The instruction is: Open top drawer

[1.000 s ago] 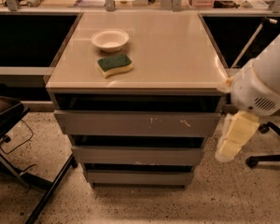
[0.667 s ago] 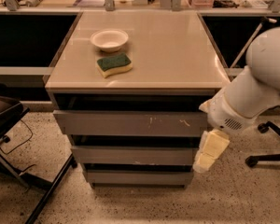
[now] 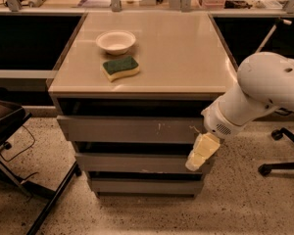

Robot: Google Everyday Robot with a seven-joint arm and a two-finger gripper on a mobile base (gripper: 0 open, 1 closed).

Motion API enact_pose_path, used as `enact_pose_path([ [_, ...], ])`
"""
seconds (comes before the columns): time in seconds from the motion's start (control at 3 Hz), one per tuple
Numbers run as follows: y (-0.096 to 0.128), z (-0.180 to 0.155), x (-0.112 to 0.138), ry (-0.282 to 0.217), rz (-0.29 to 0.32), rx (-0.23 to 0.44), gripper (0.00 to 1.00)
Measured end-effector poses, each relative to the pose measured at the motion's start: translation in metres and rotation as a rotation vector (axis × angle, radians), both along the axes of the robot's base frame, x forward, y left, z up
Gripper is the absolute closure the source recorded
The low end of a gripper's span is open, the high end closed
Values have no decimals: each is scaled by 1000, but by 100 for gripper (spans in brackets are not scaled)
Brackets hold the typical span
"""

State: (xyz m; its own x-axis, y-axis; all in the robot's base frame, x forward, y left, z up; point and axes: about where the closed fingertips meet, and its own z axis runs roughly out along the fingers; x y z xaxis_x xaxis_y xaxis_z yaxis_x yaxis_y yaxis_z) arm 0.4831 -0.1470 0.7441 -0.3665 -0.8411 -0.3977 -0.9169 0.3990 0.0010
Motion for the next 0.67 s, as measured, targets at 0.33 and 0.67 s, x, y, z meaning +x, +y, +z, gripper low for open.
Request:
enact_pose_path([
  [0.33,9,-21,18,-8,-17,38,0],
  [0.67,22,-49,54,-21,-73,85,0],
])
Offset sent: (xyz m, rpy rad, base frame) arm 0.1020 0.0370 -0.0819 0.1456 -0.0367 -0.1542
